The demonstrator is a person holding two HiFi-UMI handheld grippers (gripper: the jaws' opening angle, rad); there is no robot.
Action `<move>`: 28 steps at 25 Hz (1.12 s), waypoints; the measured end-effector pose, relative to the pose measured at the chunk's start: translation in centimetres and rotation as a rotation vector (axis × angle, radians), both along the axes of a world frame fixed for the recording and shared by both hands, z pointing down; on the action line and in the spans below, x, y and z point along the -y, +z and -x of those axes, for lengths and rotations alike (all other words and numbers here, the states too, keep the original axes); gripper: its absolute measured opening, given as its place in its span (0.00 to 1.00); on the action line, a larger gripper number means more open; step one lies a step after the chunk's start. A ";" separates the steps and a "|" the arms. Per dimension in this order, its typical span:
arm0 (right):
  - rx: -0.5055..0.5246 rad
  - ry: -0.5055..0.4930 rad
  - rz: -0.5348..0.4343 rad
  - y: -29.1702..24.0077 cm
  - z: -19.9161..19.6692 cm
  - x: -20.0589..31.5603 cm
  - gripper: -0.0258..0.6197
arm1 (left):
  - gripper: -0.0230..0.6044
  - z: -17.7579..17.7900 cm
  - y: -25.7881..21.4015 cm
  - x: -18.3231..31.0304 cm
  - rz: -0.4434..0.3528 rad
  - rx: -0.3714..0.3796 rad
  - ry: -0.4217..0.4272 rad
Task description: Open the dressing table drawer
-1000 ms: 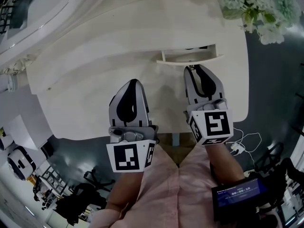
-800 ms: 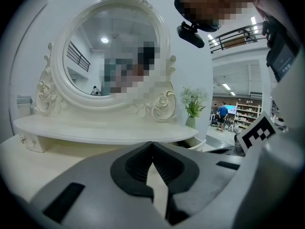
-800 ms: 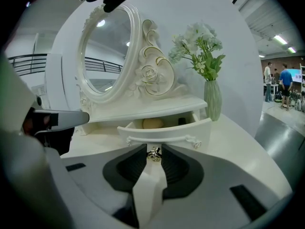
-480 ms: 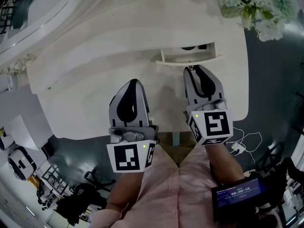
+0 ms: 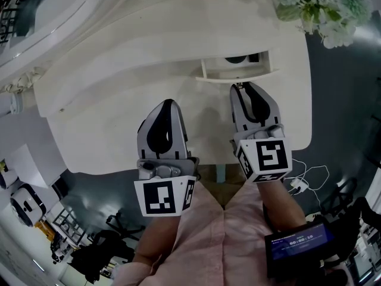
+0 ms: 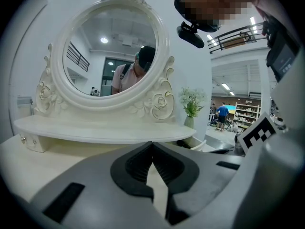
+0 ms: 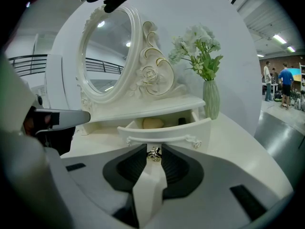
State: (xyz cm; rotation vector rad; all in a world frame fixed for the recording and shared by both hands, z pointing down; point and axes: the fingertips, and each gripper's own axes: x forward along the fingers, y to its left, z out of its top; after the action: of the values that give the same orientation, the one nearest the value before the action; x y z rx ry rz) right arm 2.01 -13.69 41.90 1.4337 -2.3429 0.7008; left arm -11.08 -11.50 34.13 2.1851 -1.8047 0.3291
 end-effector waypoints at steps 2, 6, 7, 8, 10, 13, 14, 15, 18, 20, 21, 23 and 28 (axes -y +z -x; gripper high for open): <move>0.000 0.000 0.000 0.0 0.0 -0.1 0.20 | 0.07 0.0 0.0 -0.1 -0.001 0.000 0.000; -0.001 0.002 -0.001 0.0 0.0 -0.3 0.20 | 0.07 0.1 -0.1 -0.3 -0.002 0.001 0.001; -0.001 0.002 -0.001 0.0 0.0 -0.3 0.20 | 0.07 0.1 -0.1 -0.3 -0.002 0.001 0.002; -0.002 0.002 -0.002 0.0 0.0 -0.3 0.20 | 0.07 0.1 -0.1 -0.3 -0.002 0.001 0.002; -0.002 0.002 -0.003 -0.1 0.0 -0.4 0.20 | 0.07 0.1 -0.1 -0.4 -0.003 0.001 0.003; -0.001 0.003 -0.003 -0.1 -0.1 -0.6 0.20 | 0.07 0.0 -0.3 -0.6 -0.006 0.002 0.006; -0.001 0.004 -0.003 -0.1 -0.2 -0.6 0.20 | 0.07 0.0 -0.3 -0.6 -0.006 0.002 0.007; -0.001 0.004 -0.003 -0.1 -0.2 -0.7 0.20 | 0.07 0.0 -0.3 -0.6 -0.006 0.003 0.008; 0.001 0.004 -0.002 -0.1 -0.1 -0.8 0.20 | 0.07 0.1 -0.3 -0.8 -0.006 0.003 0.009; 0.002 0.004 -0.002 -0.1 -0.1 -0.9 0.20 | 0.07 0.1 -0.3 -0.9 -0.006 0.003 0.010; 0.002 0.004 -0.001 -0.1 -0.1 -1.0 0.20 | 0.07 0.0 -0.3 -0.9 -0.006 0.002 0.010; 0.003 0.004 -0.001 -0.1 -0.2 -1.0 0.20 | 0.07 0.0 -0.3 -1.0 -0.006 0.003 0.010; 0.003 0.002 -0.002 -0.1 -0.2 -1.3 0.20 | 0.07 -0.1 -0.3 -1.2 -0.008 0.004 0.008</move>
State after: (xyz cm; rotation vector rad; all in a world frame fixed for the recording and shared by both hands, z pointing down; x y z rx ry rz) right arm 2.23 -12.44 41.82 1.4370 -2.3456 0.7020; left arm -11.03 -10.34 33.81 2.1994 -1.8030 0.3294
